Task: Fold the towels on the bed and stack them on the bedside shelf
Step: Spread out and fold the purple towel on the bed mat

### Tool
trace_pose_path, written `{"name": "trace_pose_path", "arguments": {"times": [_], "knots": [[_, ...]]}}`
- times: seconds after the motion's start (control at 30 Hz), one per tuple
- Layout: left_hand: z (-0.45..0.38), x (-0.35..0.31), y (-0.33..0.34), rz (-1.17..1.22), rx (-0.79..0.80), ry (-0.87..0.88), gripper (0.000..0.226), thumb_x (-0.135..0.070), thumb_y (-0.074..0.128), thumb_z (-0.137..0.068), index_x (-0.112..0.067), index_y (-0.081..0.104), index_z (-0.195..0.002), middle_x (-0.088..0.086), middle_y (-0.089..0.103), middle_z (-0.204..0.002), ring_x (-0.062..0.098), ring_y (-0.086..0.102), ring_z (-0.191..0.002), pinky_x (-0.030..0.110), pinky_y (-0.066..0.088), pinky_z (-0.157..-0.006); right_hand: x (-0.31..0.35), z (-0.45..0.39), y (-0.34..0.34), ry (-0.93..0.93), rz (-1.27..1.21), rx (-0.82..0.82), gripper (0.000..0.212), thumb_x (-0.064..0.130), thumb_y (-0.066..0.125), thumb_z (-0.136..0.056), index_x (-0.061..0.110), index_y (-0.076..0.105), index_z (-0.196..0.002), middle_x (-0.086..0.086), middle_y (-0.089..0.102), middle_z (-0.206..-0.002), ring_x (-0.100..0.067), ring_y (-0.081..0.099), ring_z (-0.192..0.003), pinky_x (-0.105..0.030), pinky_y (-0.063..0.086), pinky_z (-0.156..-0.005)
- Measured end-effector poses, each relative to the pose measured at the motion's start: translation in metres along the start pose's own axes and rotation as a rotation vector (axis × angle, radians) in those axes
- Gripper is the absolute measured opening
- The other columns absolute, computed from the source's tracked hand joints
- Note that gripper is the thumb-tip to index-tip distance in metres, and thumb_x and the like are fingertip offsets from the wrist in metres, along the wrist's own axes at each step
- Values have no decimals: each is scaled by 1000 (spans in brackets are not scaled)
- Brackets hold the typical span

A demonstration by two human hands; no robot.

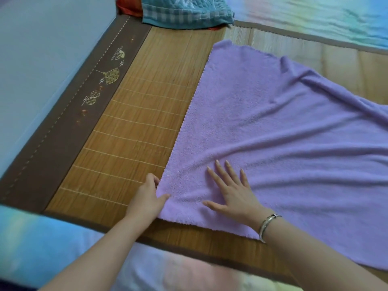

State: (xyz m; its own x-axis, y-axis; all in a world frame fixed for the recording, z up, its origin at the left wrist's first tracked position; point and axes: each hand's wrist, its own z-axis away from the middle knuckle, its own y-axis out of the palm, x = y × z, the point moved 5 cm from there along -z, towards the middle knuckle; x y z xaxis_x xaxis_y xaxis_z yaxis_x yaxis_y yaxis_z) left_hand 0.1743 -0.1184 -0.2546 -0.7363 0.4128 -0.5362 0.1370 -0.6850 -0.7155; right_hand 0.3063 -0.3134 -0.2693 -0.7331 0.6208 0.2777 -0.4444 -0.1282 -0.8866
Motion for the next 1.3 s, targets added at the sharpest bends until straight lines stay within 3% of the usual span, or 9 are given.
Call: {"name": "trace_pose_path", "arguments": {"times": [0.1, 0.17, 0.27, 0.4, 0.57, 0.7, 0.8, 1.03, 1.3], "knots": [[5, -10, -7, -130, -39, -43, 44, -29, 67, -83, -16, 39, -115, 5, 58, -101, 30, 59, -96, 43, 48, -83, -5, 9, -7, 12, -17, 19, 85, 77, 23, -80, 41, -15, -147, 12, -25, -155, -14, -27, -142, -48, -12, -117], [18, -27, -15, -233, -76, -60, 54, -29, 66, -83, -14, 36, -126, 7, 47, -122, 32, 51, -111, 43, 44, -91, -11, 19, -25, 4, -19, -4, 87, 81, 14, -76, 40, -14, -148, 12, -23, -156, -14, -25, -143, -47, -12, -117], [42, -64, -25, -307, -89, -36, 51, -25, 62, -86, -15, 37, -129, 5, 38, -132, 31, 44, -117, 40, 42, -94, -23, 38, -60, 8, -15, -42, 85, 78, 10, -78, 38, -15, -148, 10, -22, -156, -16, -24, -143, -45, -11, -115], [101, -153, -45, -368, -112, 74, 34, -26, 55, -90, -16, 47, -122, 3, 44, -129, 26, 47, -112, 39, 44, -91, -51, 101, -133, 43, -5, -135, 73, 51, 36, -96, 31, -8, -151, 3, -15, -159, -21, -18, -146, -47, -3, -117], [183, -298, -59, -260, -169, 231, 28, -26, 56, -90, -14, 54, -116, 5, 49, -125, 26, 52, -108, 30, 40, -78, -105, 206, -235, 95, -29, -176, 71, 43, 44, -95, 27, 5, -152, 0, -1, -161, -21, -6, -148, -45, 6, -117], [240, -404, -37, -146, -140, 404, 23, -24, 57, -87, -14, 58, -108, 6, 53, -120, 24, 53, -106, 34, 45, -86, -171, 296, -317, 173, -87, -301, 65, 40, 50, -92, 20, 23, -148, -6, 27, -155, -22, 22, -143, -40, 25, -113], [271, -473, -19, -117, -99, 508, 19, -24, 59, -87, -14, 61, -103, 6, 57, -115, 23, 54, -105, 30, 42, -82, -221, 366, -356, 278, -131, -375, 60, 35, 54, -92, 14, 32, -144, -8, 42, -145, -24, 38, -133, -33, 30, -107], [294, -578, 34, -145, 35, 717, 15, -12, 57, -85, -10, 67, -95, 5, 67, -100, 21, 60, -97, 24, 36, -76, -292, 485, -361, 621, -305, -449, 52, 31, 50, -91, 13, 39, -139, -10, 48, -139, -27, 44, -128, -37, 38, -102], [310, -668, 137, -193, 213, 913, 8, -15, 56, -86, -21, 61, -87, 2, 63, -105, 20, 57, -97, 26, 37, -73, -366, 564, -331, 899, -413, -507, 44, 33, 47, -94, 10, 44, -131, -10, 49, -133, -28, 47, -120, -40, 40, -98]]}}
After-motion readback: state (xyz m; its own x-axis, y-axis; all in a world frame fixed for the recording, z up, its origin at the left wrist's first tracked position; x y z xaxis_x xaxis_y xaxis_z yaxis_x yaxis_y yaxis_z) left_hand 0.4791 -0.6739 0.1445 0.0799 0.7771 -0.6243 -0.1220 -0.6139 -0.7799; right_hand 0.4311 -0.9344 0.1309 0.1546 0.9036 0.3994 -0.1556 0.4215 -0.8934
